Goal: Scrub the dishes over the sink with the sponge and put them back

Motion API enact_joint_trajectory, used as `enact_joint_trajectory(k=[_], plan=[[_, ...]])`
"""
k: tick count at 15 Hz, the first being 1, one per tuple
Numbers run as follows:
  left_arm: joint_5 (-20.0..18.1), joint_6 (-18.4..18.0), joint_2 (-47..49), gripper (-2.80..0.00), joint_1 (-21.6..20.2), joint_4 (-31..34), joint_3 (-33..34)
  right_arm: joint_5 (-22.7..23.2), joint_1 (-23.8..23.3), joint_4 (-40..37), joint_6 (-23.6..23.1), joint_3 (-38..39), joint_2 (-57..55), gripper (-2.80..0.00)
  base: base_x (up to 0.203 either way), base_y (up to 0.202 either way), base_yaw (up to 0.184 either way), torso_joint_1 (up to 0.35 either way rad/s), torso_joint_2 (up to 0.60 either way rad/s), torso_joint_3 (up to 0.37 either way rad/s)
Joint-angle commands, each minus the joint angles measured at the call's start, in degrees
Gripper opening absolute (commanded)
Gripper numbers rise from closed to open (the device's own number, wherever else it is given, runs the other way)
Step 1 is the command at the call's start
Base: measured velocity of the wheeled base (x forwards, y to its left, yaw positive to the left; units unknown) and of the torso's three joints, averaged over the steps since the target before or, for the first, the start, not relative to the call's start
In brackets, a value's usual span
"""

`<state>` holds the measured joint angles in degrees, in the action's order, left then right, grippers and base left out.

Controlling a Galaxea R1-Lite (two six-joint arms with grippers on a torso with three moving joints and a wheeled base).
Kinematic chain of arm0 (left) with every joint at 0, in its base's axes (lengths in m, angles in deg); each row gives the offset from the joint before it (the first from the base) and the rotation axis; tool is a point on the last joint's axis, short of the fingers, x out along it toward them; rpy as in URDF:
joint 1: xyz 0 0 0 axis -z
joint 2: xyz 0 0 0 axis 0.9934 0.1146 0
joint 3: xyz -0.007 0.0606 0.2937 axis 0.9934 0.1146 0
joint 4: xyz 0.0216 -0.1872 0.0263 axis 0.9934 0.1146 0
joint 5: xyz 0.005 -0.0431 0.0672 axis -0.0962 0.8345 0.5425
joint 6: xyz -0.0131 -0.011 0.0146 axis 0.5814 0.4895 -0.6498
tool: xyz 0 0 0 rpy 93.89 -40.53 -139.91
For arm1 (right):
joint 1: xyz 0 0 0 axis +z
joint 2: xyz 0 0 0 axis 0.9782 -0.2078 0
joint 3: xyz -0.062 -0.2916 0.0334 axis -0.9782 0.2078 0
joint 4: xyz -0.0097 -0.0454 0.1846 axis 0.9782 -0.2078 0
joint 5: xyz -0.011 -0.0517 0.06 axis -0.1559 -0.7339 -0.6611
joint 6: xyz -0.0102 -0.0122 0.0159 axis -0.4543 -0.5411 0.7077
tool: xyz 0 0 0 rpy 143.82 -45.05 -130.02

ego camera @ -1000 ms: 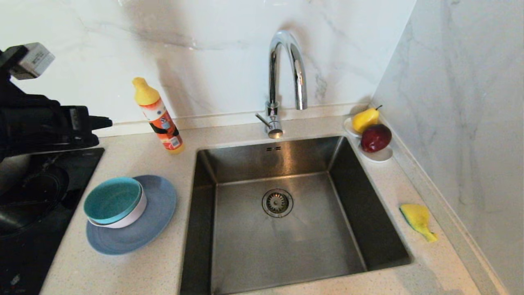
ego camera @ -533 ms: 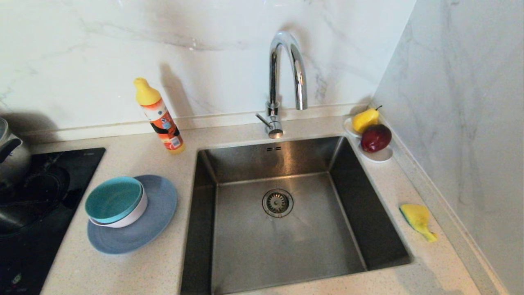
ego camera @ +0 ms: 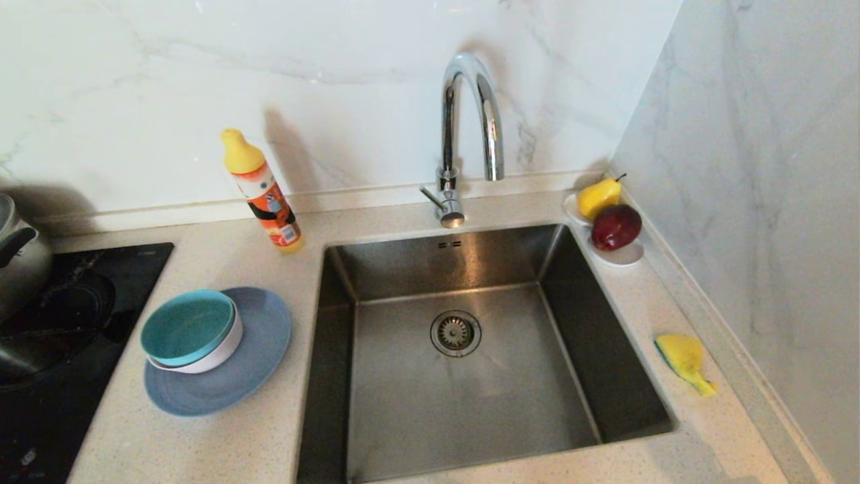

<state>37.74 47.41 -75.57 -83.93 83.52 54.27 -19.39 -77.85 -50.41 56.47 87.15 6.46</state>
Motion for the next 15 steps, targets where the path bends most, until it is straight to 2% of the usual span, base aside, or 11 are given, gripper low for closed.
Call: enact_joint_trajectory(k=[1, 3, 9, 12, 15], plan=[[1.24, 1.31, -2.7, -2.8, -0.02, -1.64, 4.68, 0.01, 0.02, 0.04, -0.09, 0.0, 0.1, -2.8, 0.0, 0.0, 0.0, 0.0, 0.0, 0.0], [1.06, 0.26, -2.7, -2.8, -0.02, -1.56, 4.63, 0.36, 0.02, -0.22, -1.45, 0.0, -0.03, -2.8, 0.0, 0.0, 0.0, 0.0, 0.0, 0.0], [0.97, -0.36, -2.7, -2.8, -0.02, -1.73, 4.72, 0.27, 0.02, -0.26, -1.36, -0.05, -0.07, -2.8, 0.0, 0.0, 0.0, 0.0, 0.0, 0.0], [0.97, -0.05, -2.7, -2.8, -0.02, -1.91, 4.8, 0.01, 0.02, -3.12, -0.55, -1.05, -0.42, -2.8, 0.0, 0.0, 0.0, 0.0, 0.0, 0.0], [1.58, 1.58, -2.7, -2.8, -0.02, -2.18, 4.8, 0.04, 0.11, -2.24, -0.22, -0.79, -0.16, -2.8, 0.0, 0.0, 0.0, 0.0, 0.0, 0.0]])
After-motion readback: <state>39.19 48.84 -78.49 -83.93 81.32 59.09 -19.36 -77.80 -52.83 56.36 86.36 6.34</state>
